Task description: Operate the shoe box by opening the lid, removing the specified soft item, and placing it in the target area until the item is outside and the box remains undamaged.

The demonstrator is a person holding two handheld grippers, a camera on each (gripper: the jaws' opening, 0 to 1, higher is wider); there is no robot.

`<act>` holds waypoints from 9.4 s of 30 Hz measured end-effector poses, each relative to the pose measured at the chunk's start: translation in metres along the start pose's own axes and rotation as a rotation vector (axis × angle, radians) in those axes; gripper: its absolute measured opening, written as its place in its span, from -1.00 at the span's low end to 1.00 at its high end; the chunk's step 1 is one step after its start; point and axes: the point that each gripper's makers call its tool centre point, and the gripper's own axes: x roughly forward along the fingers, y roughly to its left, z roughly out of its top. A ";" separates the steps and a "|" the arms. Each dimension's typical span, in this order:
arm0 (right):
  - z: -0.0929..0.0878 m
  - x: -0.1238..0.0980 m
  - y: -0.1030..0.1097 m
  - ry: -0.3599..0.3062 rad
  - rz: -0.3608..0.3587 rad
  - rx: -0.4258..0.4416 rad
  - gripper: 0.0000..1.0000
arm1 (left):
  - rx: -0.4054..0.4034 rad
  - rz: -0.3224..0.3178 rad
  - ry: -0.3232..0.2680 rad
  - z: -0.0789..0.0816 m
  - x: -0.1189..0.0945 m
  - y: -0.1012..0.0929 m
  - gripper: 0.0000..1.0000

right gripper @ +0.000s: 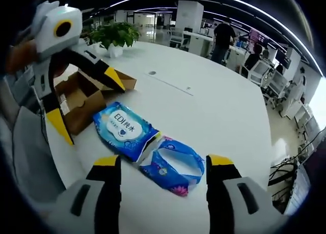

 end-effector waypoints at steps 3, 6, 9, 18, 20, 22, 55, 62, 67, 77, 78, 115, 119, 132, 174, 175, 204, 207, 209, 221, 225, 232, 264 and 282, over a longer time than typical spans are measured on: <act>0.002 -0.004 0.007 -0.005 0.002 0.006 0.43 | -0.023 0.020 -0.017 -0.005 -0.016 0.002 0.54; 0.005 -0.008 0.015 -0.001 -0.005 0.002 0.56 | -0.043 0.037 -0.024 -0.012 -0.032 0.002 0.61; 0.008 -0.012 0.022 -0.010 -0.015 -0.009 0.68 | -0.051 0.048 -0.049 -0.014 -0.049 0.000 0.67; 0.021 -0.022 0.045 -0.033 -0.035 0.013 0.92 | -0.085 0.111 -0.089 -0.031 -0.094 0.002 0.96; 0.025 -0.024 0.051 -0.038 -0.031 0.010 0.92 | -0.101 0.129 -0.100 -0.036 -0.105 0.003 0.99; 0.029 -0.025 0.057 -0.045 -0.027 0.004 0.92 | -0.113 0.142 -0.107 -0.040 -0.113 0.004 1.00; 0.085 0.019 0.176 -0.074 0.211 -0.279 0.70 | -0.310 0.492 -0.124 -0.165 -0.256 0.061 0.76; 0.093 0.029 0.196 -0.067 0.272 -0.337 0.59 | -0.365 0.545 -0.109 -0.193 -0.277 0.065 0.69; 0.093 0.038 0.212 -0.042 0.326 -0.400 0.51 | -0.415 0.588 -0.100 -0.220 -0.290 0.067 0.63; 0.097 0.056 0.236 -0.018 0.419 -0.509 0.22 | -0.516 0.653 -0.074 -0.270 -0.306 0.066 0.39; 0.098 0.058 0.238 -0.016 0.426 -0.521 0.20 | -0.522 0.654 -0.074 -0.273 -0.306 0.065 0.38; 0.076 0.131 0.283 0.137 0.638 -0.760 -0.05 | -0.861 0.755 -0.025 -0.353 -0.306 0.067 -0.87; 0.067 0.138 0.286 0.175 0.668 -0.770 -0.04 | -0.882 0.741 -0.037 -0.353 -0.302 0.067 -0.93; 0.060 0.151 0.296 0.208 0.727 -0.729 -0.04 | -0.890 0.736 -0.040 -0.355 -0.301 0.069 -0.93; 0.047 0.149 0.314 0.227 0.728 -0.742 -0.70 | -0.889 0.730 -0.036 -0.357 -0.301 0.070 -0.93; 0.048 0.148 0.315 0.227 0.729 -0.736 -0.70 | -0.890 0.730 -0.036 -0.357 -0.301 0.070 -0.93; 0.094 0.119 0.304 0.121 0.693 -0.724 -0.72 | -0.880 0.747 -0.045 -0.358 -0.302 0.072 -0.94; 0.100 0.115 0.301 0.109 0.684 -0.723 -0.72 | -0.878 0.751 -0.049 -0.358 -0.302 0.072 -0.94; 0.105 0.112 0.299 0.096 0.678 -0.724 -0.72 | -0.880 0.755 -0.052 -0.358 -0.303 0.072 -0.94; 0.131 0.092 0.281 0.039 0.647 -0.723 -0.71 | -0.876 0.768 -0.052 -0.359 -0.302 0.073 -0.95; 0.137 0.085 0.271 0.034 0.636 -0.729 -0.71 | -0.870 0.770 -0.048 -0.359 -0.302 0.073 -0.95; 0.141 0.076 0.255 0.030 0.623 -0.729 -0.71 | -0.871 0.773 -0.052 -0.360 -0.302 0.074 -0.95; 0.144 0.054 0.172 0.028 0.526 -0.730 -0.71 | -0.860 0.776 -0.036 -0.360 -0.301 0.073 -0.95; 0.136 0.053 0.114 0.060 0.445 -0.730 -0.71 | -0.851 0.784 -0.015 -0.353 -0.301 0.067 -0.95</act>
